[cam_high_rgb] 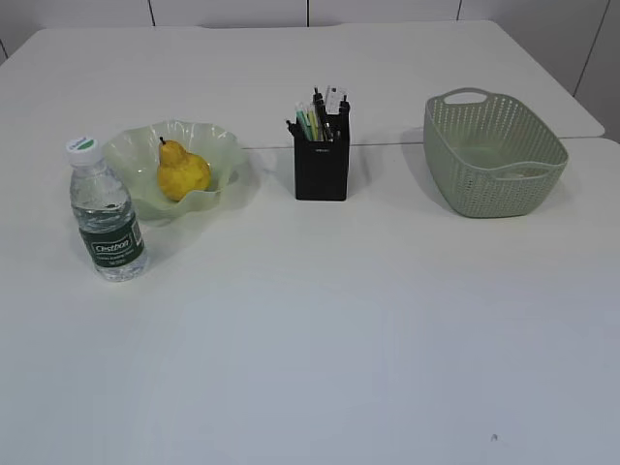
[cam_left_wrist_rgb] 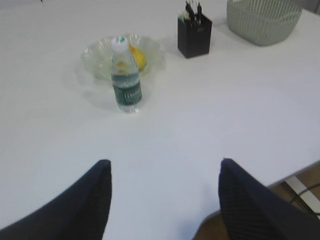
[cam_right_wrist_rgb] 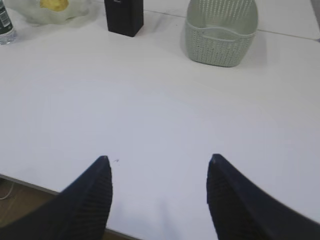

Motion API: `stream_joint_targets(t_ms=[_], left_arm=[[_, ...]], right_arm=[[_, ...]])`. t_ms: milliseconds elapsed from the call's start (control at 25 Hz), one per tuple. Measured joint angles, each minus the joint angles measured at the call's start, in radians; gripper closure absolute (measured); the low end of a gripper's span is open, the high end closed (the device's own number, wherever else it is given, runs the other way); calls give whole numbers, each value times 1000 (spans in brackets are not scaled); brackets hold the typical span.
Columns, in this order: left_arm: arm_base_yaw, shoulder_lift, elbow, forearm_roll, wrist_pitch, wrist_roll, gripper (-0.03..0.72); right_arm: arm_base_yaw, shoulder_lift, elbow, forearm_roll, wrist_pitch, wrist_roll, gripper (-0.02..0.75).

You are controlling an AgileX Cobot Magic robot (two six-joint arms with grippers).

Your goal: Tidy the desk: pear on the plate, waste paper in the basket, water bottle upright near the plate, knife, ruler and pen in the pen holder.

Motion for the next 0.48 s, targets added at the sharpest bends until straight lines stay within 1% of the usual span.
stream_joint_targets(t_ms=[120, 320, 400, 480], left_arm=[[0, 0, 70, -11, 2, 2, 215], [0, 0, 180, -12, -8, 34, 214], [0, 0, 238, -13, -39, 44, 215], [0, 0, 269, -13, -81, 51, 215]], right_arm=[[0, 0, 38, 40, -34, 0, 262], [0, 0, 60, 43, -25, -36, 262], [0, 0, 68, 43, -18, -42, 262], [0, 0, 70, 43, -16, -43, 262]])
